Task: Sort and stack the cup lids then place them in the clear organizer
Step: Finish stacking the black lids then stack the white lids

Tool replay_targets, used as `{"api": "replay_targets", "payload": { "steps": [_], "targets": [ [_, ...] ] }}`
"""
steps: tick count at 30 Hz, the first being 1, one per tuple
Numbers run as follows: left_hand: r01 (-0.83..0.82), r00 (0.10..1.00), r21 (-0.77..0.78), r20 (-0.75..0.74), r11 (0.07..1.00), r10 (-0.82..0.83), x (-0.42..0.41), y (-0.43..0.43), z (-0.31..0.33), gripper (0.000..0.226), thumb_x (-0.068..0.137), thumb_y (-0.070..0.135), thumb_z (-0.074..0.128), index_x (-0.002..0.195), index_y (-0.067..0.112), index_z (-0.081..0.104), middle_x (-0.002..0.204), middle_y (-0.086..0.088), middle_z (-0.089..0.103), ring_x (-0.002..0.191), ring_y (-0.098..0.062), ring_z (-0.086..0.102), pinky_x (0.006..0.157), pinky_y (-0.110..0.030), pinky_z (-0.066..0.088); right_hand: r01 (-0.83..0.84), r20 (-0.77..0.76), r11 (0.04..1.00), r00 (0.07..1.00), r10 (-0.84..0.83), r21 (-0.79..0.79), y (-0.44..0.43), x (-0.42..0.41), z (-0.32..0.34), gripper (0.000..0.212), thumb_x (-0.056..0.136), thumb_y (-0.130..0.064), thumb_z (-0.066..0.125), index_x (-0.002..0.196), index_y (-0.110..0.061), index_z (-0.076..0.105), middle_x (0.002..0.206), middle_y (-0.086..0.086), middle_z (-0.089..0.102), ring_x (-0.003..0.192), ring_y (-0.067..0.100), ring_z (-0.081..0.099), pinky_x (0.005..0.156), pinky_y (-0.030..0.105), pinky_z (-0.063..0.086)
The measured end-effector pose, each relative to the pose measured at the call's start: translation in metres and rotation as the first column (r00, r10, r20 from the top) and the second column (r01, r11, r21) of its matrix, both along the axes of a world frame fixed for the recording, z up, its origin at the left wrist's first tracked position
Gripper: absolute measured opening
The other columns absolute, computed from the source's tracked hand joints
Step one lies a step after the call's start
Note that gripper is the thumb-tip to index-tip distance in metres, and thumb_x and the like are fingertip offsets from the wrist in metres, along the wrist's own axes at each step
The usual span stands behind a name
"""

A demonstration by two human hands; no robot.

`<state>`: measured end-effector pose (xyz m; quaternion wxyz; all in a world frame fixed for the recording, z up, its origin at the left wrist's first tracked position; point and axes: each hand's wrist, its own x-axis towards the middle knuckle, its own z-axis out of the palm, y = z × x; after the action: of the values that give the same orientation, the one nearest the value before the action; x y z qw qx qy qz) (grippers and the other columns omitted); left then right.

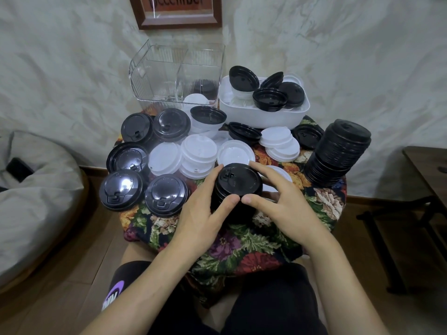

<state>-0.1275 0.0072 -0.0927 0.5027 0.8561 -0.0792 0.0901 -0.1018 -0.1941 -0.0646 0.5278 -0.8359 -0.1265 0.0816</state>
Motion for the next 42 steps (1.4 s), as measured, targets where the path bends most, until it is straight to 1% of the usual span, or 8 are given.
{"api": "replay_targets", "payload": {
  "steps": [7, 14, 21, 28, 32, 34, 38, 42],
  "targets": [
    [0.048, 0.997, 0.030, 0.060, 0.998, -0.050, -0.003, -0.002, 0.003, 0.046, 0.106, 0.052, 0.048, 0.136, 0.074, 0.022, 0.136, 0.055, 0.038, 0.129, 0.023, 0.039, 0.098, 0.001, 0.028, 0.018, 0.023, 0.999, 1.000, -0.017, -0.048, -0.002, 0.002, 0.000, 0.081, 0.074, -0.075, 0.074, 0.148, -0.053, 0.048, 0.145, -0.033, 0.053, 0.138, -0.006, 0.047, 0.116, 0.044, 0.043],
    [0.078, 0.994, 0.070, 0.071, 0.994, -0.083, -0.003, -0.003, 0.003, 0.050, 0.108, 0.040, 0.046, 0.139, 0.071, 0.020, 0.138, 0.048, 0.039, 0.133, 0.015, 0.041, 0.101, -0.003, 0.027, 0.015, -0.005, 0.999, 1.000, -0.015, -0.047, -0.003, 0.006, -0.003, 0.089, 0.067, -0.085, 0.073, 0.147, -0.058, 0.045, 0.151, -0.028, 0.049, 0.143, 0.004, 0.044, 0.117, 0.048, 0.043],
    [0.106, 0.992, 0.122, 0.058, 0.987, -0.114, -0.002, 0.000, -0.003, 0.047, 0.105, 0.059, 0.036, 0.146, 0.064, 0.013, 0.147, 0.036, 0.039, 0.138, 0.006, 0.042, 0.108, -0.013, 0.032, 0.007, -0.003, 0.996, 1.000, -0.007, -0.087, -0.005, 0.009, -0.005, 0.092, 0.063, -0.090, 0.070, 0.146, -0.061, 0.043, 0.148, -0.028, 0.051, 0.140, 0.007, 0.047, 0.116, 0.047, 0.043],
    [0.093, 0.994, 0.096, 0.041, 0.991, -0.097, 0.000, -0.001, -0.005, 0.053, 0.101, 0.070, 0.031, 0.150, 0.062, 0.014, 0.149, 0.043, 0.033, 0.139, 0.013, 0.036, 0.110, -0.010, 0.029, -0.007, -0.012, 0.997, 1.000, 0.007, -0.078, -0.007, 0.010, -0.002, 0.080, 0.071, -0.073, 0.079, 0.144, -0.056, 0.050, 0.139, -0.035, 0.057, 0.135, -0.007, 0.048, 0.118, 0.036, 0.040],
    [0.056, 0.998, 0.079, -0.024, 0.995, -0.054, 0.003, -0.002, -0.009, 0.082, 0.091, 0.085, 0.034, 0.160, 0.044, 0.021, 0.157, 0.026, 0.041, 0.143, 0.003, 0.040, 0.116, -0.035, 0.038, -0.023, -0.011, 0.988, 1.000, 0.021, -0.152, -0.007, 0.012, 0.004, 0.061, 0.080, -0.059, 0.080, 0.130, -0.070, 0.047, 0.119, -0.057, 0.048, 0.122, -0.025, 0.043, 0.102, 0.015, 0.036],
    [0.042, 0.997, 0.066, -0.065, 0.997, -0.038, 0.004, -0.001, -0.007, 0.089, 0.086, 0.088, 0.039, 0.161, 0.046, 0.016, 0.157, 0.026, 0.042, 0.143, 0.003, 0.039, 0.114, -0.033, 0.038, -0.034, -0.013, 0.985, 0.999, 0.033, -0.167, -0.009, 0.013, 0.006, 0.060, 0.077, -0.064, 0.077, 0.128, -0.070, 0.046, 0.120, -0.056, 0.049, 0.120, -0.025, 0.044, 0.099, 0.011, 0.036],
    [0.034, 0.996, 0.007, -0.083, 0.999, -0.033, 0.003, 0.000, -0.001, 0.063, 0.084, 0.082, 0.049, 0.140, 0.074, 0.021, 0.136, 0.048, 0.047, 0.129, 0.019, 0.043, 0.102, -0.017, 0.036, -0.081, -0.042, 0.981, 0.996, 0.074, -0.179, -0.014, 0.020, 0.013, 0.075, 0.078, -0.077, 0.069, 0.146, -0.053, 0.051, 0.148, -0.031, 0.051, 0.141, -0.006, 0.043, 0.118, 0.033, 0.036],
    [0.013, 0.996, -0.015, -0.088, 1.000, -0.014, 0.001, -0.001, -0.001, 0.063, 0.085, 0.080, 0.051, 0.141, 0.073, 0.022, 0.137, 0.039, 0.052, 0.130, 0.010, 0.048, 0.103, -0.026, 0.040, -0.010, -0.010, 0.996, 1.000, 0.010, -0.086, -0.008, 0.042, 0.025, 0.042, 0.096, -0.052, 0.067, 0.136, -0.038, 0.068, 0.131, -0.023, 0.069, 0.122, -0.007, 0.060, 0.112, 0.037, 0.048]
  ]
}}
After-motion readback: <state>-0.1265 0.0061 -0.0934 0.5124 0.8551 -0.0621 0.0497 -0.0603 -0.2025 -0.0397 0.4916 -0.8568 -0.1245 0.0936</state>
